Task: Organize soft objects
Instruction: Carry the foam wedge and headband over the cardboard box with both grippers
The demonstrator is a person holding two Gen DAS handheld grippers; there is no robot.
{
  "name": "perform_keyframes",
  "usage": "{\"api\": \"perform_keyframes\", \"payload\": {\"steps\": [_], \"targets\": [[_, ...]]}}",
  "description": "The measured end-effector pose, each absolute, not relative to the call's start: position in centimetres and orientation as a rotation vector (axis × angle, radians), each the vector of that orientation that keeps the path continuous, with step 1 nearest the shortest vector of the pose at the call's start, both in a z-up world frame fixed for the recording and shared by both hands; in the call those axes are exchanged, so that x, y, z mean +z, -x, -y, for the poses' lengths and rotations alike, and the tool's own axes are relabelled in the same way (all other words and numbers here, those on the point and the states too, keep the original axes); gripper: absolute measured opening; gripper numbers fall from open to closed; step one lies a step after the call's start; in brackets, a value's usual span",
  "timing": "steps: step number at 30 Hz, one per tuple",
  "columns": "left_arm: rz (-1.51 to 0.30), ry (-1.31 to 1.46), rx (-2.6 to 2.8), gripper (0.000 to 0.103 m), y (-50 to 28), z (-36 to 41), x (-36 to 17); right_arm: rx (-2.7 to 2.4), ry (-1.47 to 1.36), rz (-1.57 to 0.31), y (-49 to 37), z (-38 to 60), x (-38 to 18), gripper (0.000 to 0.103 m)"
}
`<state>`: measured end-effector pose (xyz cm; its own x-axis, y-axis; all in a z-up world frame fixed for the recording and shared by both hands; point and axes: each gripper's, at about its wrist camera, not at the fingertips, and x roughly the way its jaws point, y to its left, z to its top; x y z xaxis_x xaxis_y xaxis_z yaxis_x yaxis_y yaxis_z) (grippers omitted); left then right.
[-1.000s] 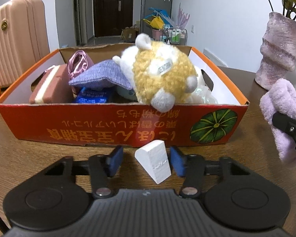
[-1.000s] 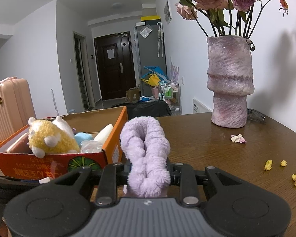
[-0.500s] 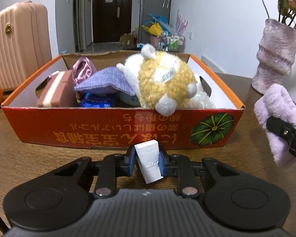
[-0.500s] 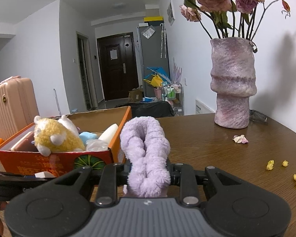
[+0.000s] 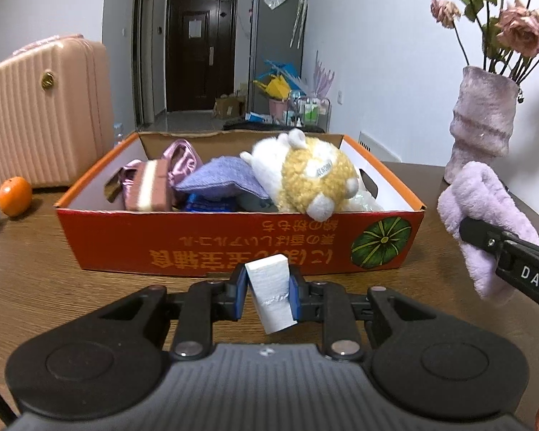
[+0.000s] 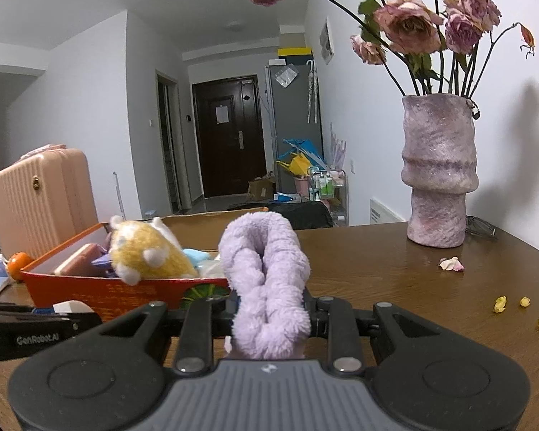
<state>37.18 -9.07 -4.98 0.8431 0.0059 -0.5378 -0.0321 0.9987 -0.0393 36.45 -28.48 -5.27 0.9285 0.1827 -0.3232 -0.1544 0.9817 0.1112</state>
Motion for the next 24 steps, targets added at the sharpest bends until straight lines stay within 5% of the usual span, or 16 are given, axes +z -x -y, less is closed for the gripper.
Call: {"api": "perform_keyframes", "payload": {"steps": [24], "targets": [[-0.430, 0.068, 0.046, 0.024, -29.7, 3.4, -1.8, 0.231, -0.086, -0.278, -30.4, 22.9, -3.8, 0.026]]}}
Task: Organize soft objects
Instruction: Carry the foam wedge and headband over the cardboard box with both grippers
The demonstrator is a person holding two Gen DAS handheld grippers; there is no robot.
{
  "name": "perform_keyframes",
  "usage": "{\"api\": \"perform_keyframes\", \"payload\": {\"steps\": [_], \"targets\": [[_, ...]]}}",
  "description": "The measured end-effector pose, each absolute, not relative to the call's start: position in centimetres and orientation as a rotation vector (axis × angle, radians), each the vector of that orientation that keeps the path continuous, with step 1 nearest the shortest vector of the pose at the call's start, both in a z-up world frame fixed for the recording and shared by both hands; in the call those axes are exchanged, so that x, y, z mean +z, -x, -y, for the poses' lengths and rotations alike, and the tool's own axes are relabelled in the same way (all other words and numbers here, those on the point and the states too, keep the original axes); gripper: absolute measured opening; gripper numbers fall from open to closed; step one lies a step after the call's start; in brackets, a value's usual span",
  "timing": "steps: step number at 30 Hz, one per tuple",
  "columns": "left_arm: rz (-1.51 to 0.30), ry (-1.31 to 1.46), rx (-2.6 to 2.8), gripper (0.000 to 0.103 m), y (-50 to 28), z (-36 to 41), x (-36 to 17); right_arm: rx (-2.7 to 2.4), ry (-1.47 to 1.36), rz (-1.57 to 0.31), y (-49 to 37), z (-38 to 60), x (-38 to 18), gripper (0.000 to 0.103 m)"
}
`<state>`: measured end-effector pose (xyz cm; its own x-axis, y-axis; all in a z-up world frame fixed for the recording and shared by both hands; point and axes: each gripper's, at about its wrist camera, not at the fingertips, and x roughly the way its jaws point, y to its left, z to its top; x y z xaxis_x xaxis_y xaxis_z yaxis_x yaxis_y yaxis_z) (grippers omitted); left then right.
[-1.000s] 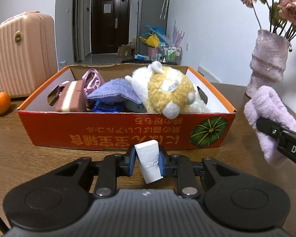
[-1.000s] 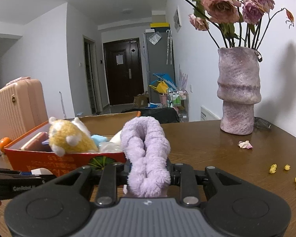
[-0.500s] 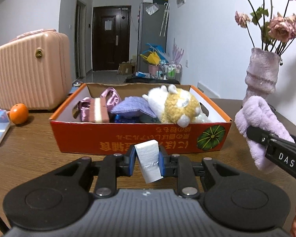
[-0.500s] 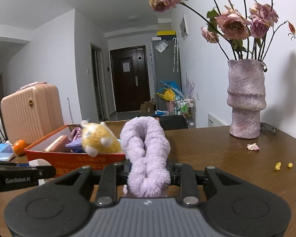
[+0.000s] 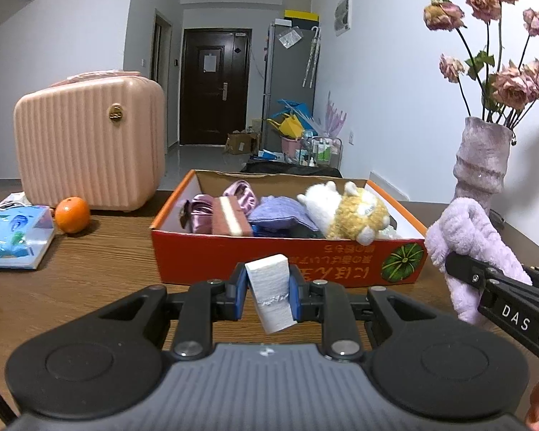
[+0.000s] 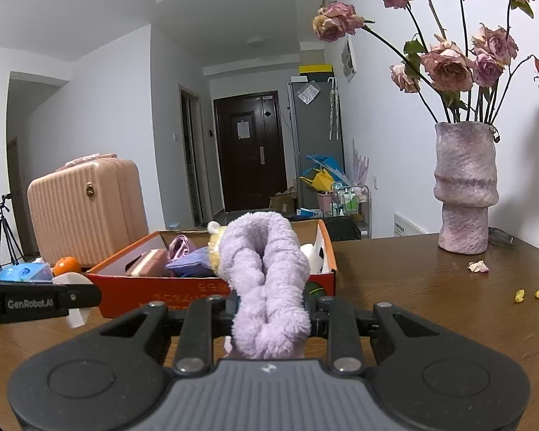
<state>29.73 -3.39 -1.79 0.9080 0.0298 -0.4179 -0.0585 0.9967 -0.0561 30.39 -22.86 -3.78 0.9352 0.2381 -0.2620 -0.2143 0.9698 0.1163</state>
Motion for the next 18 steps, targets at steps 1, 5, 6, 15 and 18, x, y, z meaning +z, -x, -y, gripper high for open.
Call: {"api": "perform_keyframes", "payload": {"steps": [1, 5, 6, 15, 18], "targets": [[-0.427, 0.070, 0.048, 0.024, -29.5, 3.1, -1.7, 0.231, -0.088, -0.276, -30.2, 22.7, -3.7, 0.026], [-0.414, 0.076, 0.056, 0.024, -28.9, 2.4, -1.3, 0.228, -0.094, -0.272, -30.1, 22.4, -3.6, 0.026], [-0.410, 0.079, 0.057, 0.024, -28.7, 2.2, -1.1, 0.228, -0.095, -0.271, -30.0, 22.4, -3.6, 0.026], [-0.387, 0.083, 0.055, 0.024, -28.6, 1.9, -0.4, 0.211, -0.103, -0.247, -30.5, 22.2, -3.2, 0.026], [-0.377, 0.086, 0.060, 0.024, -28.8, 1.8, -0.2, 0.207, -0.108, -0.237, -31.2, 22.0, -3.0, 0.026]]}}
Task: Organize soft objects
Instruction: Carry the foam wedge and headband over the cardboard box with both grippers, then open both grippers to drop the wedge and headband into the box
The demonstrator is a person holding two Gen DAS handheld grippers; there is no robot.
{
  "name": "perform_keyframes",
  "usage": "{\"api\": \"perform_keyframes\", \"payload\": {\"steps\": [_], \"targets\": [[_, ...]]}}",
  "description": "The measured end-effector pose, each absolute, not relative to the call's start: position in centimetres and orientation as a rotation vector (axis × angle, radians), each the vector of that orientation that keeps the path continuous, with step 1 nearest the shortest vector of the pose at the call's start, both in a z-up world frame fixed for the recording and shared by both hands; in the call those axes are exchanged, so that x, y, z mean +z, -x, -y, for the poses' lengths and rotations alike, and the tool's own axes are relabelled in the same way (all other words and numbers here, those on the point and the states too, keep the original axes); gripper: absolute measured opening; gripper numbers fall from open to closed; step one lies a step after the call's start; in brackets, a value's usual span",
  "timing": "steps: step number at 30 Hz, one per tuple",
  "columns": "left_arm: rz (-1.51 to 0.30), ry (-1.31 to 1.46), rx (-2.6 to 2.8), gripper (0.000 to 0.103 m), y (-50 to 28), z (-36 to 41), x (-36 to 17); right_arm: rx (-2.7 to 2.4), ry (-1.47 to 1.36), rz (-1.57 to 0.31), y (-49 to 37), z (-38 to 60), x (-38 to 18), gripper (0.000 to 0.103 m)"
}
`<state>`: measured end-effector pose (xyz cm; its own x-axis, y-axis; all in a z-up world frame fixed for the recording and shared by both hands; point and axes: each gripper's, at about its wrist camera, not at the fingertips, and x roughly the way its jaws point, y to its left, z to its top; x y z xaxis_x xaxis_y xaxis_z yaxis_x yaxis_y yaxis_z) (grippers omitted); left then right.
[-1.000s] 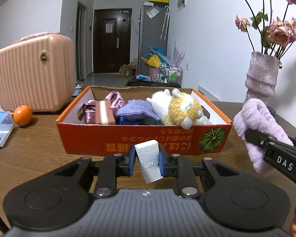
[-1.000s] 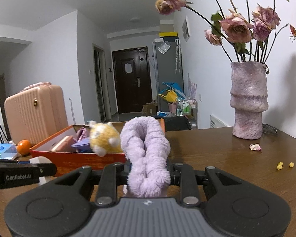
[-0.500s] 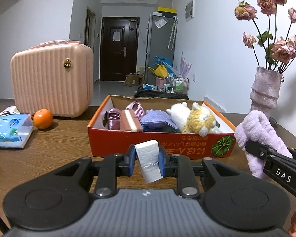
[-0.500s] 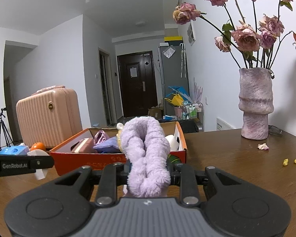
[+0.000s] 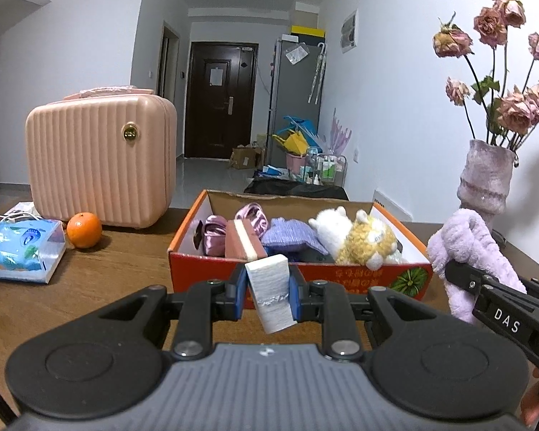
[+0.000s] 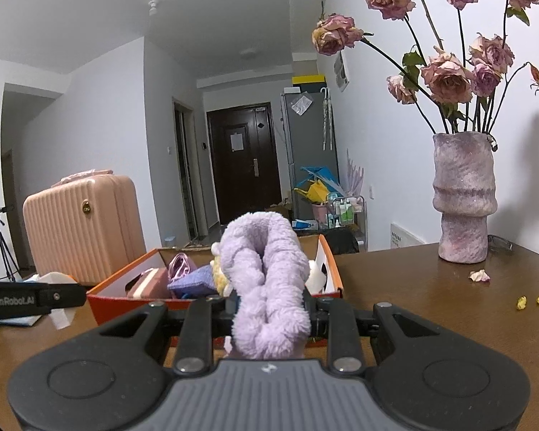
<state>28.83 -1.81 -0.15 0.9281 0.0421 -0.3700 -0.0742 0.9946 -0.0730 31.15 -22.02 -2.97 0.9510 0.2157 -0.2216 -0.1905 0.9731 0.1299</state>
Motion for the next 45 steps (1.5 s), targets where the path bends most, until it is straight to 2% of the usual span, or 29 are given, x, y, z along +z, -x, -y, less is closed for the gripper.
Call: {"api": "perform_keyframes", "payload": {"steps": [22, 38, 39, 41, 43, 44, 45], "targets": [[-0.318, 0.117, 0.090, 0.024, -37.8, 1.5, 1.1, 0.194, -0.091, -0.197, -42.8, 21.1, -2.4, 0.026], [-0.346, 0.086, 0.123, 0.024, -46.2, 1.5, -0.6, 0.246, -0.106, -0.283, -50.9, 20.9, -3.1, 0.028], [-0.349, 0.085, 0.122, 0.025, -46.6, 1.4, -0.7, 0.250, -0.105, -0.289, -51.0, 20.9, -3.1, 0.030], [-0.355, 0.081, 0.126, 0.028, -46.9, 1.4, -0.9, 0.261, -0.113, -0.307, -51.3, 20.9, -3.2, 0.041], [-0.369, 0.078, 0.124, 0.036, -47.2, 1.5, -1.1, 0.264, -0.121, -0.315, -51.4, 21.0, -3.2, 0.051], [-0.376, 0.080, 0.129, 0.045, -47.3, 1.5, -1.2, 0.262, -0.123, -0.313, -51.3, 21.0, -3.1, 0.057], [-0.378, 0.083, 0.131, 0.059, -47.3, 1.3, -1.2, 0.261, -0.127, -0.310, -51.3, 21.1, -3.1, 0.059]]}}
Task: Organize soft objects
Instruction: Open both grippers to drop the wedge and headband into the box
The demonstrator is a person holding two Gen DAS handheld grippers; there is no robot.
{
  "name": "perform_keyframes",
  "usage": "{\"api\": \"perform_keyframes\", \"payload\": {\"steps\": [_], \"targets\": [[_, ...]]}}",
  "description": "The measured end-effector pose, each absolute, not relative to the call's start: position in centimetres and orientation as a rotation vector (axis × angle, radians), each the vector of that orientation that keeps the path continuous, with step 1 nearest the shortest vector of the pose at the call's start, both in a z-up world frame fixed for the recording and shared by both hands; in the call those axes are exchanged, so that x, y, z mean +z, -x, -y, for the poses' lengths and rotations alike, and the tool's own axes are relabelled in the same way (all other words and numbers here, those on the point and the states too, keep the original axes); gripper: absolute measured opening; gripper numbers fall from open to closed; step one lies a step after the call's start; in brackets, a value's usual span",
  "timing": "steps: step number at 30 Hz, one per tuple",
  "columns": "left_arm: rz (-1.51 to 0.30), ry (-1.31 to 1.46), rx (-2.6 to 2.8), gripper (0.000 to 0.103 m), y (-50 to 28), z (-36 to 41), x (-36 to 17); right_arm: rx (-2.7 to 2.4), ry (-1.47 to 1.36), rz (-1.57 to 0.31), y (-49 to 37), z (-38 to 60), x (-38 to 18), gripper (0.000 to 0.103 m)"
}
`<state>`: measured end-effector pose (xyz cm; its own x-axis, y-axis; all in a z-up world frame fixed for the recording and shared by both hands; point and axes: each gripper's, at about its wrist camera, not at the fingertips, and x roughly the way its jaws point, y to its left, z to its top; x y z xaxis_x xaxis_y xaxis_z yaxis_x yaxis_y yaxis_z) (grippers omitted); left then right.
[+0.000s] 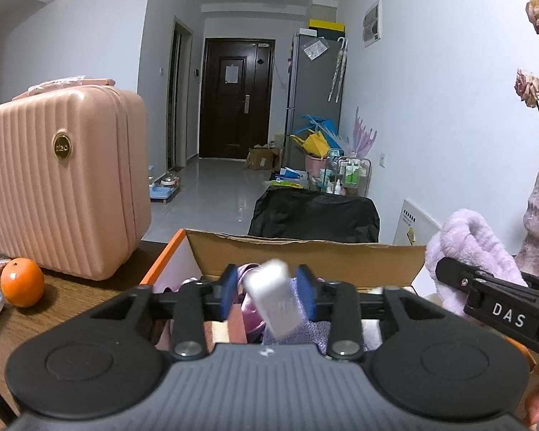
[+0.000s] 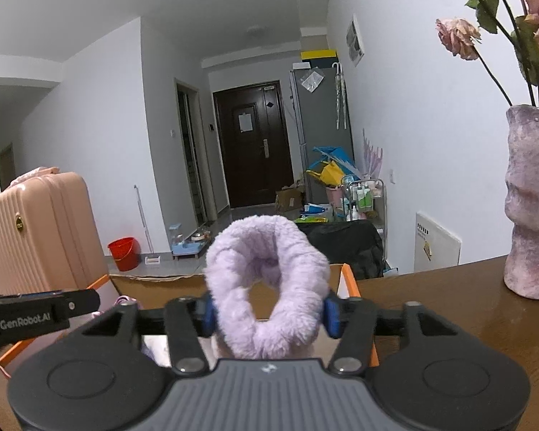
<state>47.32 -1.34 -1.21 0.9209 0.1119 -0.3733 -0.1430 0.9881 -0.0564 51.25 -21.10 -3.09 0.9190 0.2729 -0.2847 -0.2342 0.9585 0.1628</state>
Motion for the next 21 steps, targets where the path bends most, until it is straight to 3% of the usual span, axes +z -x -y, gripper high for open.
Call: {"api": "perform_keyframes", "payload": {"steps": [4, 7, 10, 21], "targets": [[-0.368, 0.093, 0.153, 0.080, -47.0, 1.2, -1.1, 0.263, -0.146, -0.306, -51.0, 21.3, -3.0, 0.077], [-0.359, 0.102, 0.171, 0.102, -46.8, 0.8, -1.0, 0.263, -0.146, -0.293, -50.7, 21.4, -2.8, 0.090], [-0.339, 0.101, 0.203, 0.103, -46.4, 0.5, -0.8, 0.252, -0.149, -0.269, -50.3, 21.5, -2.6, 0.102], [-0.314, 0.105, 0.207, 0.103, -44.9, -0.4, 0.3, 0.238, -0.133, -0.226, -46.8, 21.8, -1.3, 0.103]]}}
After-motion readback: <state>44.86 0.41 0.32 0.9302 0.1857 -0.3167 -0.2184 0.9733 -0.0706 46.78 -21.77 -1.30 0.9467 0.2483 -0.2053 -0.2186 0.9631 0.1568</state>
